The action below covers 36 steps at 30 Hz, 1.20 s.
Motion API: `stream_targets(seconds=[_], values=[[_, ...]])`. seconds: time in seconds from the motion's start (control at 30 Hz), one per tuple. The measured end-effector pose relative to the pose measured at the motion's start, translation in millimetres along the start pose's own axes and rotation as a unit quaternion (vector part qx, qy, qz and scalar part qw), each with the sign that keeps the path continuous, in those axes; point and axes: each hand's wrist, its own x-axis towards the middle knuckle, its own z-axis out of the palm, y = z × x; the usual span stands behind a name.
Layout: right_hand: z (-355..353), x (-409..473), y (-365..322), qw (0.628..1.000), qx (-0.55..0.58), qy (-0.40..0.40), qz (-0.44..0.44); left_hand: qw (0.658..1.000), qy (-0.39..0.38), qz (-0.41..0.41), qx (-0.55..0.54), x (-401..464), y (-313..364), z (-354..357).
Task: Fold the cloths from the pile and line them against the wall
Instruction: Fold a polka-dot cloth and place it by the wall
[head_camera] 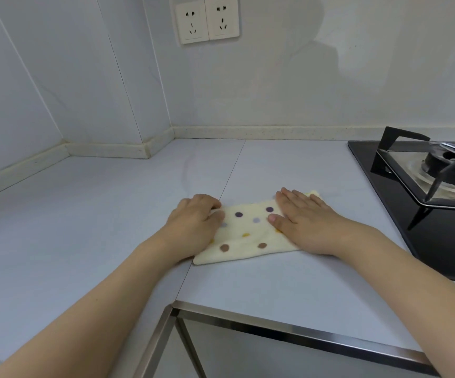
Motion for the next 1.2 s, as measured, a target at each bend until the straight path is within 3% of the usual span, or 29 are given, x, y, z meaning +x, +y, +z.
stream_targets(seconds=[0.1, 0.23, 0.3, 0.43, 0.67, 1.0, 1.07, 1.2], values=[[-4, -3, 0, 0.999, 0.02, 0.033, -0.006, 0.993, 0.057, -0.01, 0.1, 1, 7, 3], [-8, -10, -24, 0.98, 0.034, 0.178, -0.078, 0.994, -0.024, -0.085, 0.066, 9, 17, -16], [-2, -12, -41, 0.982, 0.053, 0.155, -0.097, 0.996, -0.046, -0.07, 0.019, 11, 15, -21], [9, -8, -42, 0.997, 0.018, 0.043, -0.062, 0.994, -0.013, -0.052, -0.1, 11, 10, -20], [8, -11, -37, 0.995, 0.005, -0.009, -0.099, 0.994, 0.051, -0.048, 0.081, 17, -8, -13], [11, -3, -25, 0.993, 0.0, -0.001, -0.12, 0.991, 0.087, -0.023, 0.097, 8, -11, -4], [10, -7, -27, 0.992, 0.008, 0.025, -0.12, 0.995, 0.086, -0.009, 0.054, 3, -13, -6], [13, -38, -51, 0.968, 0.034, 0.18, -0.172, 0.998, 0.068, 0.004, -0.007, -2, -13, -9]])
